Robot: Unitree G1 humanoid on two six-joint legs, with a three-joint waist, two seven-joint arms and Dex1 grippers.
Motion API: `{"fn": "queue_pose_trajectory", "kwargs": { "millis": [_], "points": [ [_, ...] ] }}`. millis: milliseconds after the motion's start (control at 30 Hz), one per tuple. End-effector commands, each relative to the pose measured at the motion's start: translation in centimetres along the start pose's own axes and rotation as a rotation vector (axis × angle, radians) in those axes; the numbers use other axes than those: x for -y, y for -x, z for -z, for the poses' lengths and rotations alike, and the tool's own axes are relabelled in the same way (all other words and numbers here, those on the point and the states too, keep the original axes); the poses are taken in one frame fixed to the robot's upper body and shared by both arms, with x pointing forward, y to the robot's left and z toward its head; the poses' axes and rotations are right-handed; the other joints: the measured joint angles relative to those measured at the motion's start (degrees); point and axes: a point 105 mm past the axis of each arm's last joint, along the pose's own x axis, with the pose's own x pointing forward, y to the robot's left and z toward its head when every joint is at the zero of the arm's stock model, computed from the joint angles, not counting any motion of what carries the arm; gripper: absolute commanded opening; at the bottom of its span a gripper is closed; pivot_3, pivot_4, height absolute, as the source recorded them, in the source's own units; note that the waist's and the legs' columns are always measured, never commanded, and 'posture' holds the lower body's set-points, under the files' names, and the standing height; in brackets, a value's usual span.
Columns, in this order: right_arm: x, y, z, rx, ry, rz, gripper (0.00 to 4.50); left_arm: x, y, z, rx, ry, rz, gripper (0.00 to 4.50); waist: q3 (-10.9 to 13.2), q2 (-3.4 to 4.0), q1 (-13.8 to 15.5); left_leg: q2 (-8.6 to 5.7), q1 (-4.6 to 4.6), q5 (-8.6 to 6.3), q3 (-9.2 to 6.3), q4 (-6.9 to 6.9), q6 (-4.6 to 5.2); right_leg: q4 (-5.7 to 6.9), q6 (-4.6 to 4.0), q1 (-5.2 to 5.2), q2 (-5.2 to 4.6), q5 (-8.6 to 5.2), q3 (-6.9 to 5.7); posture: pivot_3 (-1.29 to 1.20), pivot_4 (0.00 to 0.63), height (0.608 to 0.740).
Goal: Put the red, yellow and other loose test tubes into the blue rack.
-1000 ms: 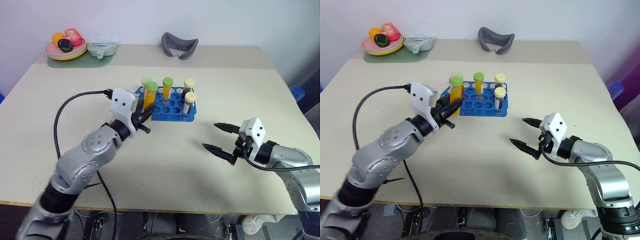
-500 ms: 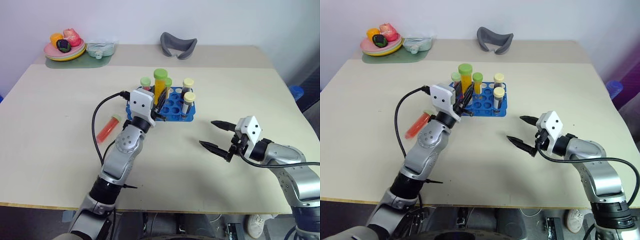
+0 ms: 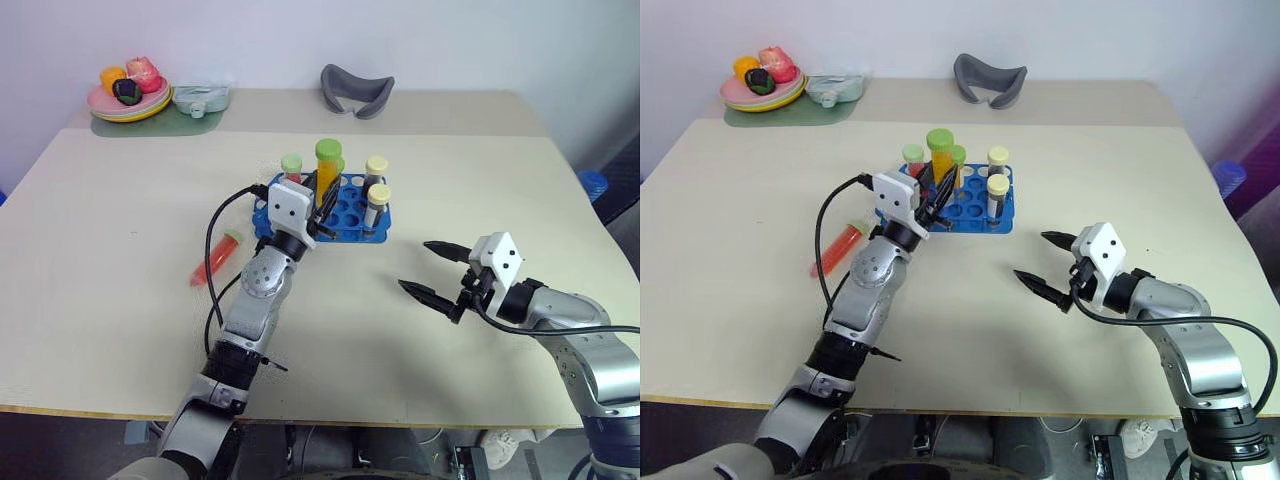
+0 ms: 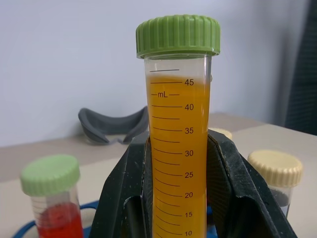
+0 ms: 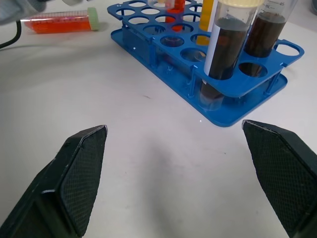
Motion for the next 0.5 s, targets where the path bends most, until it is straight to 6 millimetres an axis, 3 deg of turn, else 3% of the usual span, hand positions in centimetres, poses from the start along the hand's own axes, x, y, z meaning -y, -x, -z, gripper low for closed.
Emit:
{"fn": "queue_pose_trajectory", "kwargs": {
  "millis": [33,500],
  "points": [
    [-0.3,-0.3,-1.5,0.051,0.030,-0.009,4.50,0.5,-0.7,-0.7,0.049,-0.014,0.035,0.85,0.0,0.00,0.0,0.00,0.00,0.00,0.00,0.00,0.00,0.00,0.00,0.00,0.00,0.00,0.00,0.00,0.150,0.735],
    [-0.2,0.0,-1.5,0.052,0.033,0.007,4.50,0.8,-1.2,1.5,-0.009,0.000,0.074,0.85,0.0,0.00,0.0,0.00,0.00,-0.01,0.00,0.00,0.01,0.00,0.00,-0.01,0.01,0.00,-0.01,0.00,0.150,0.735]
  ]
}}
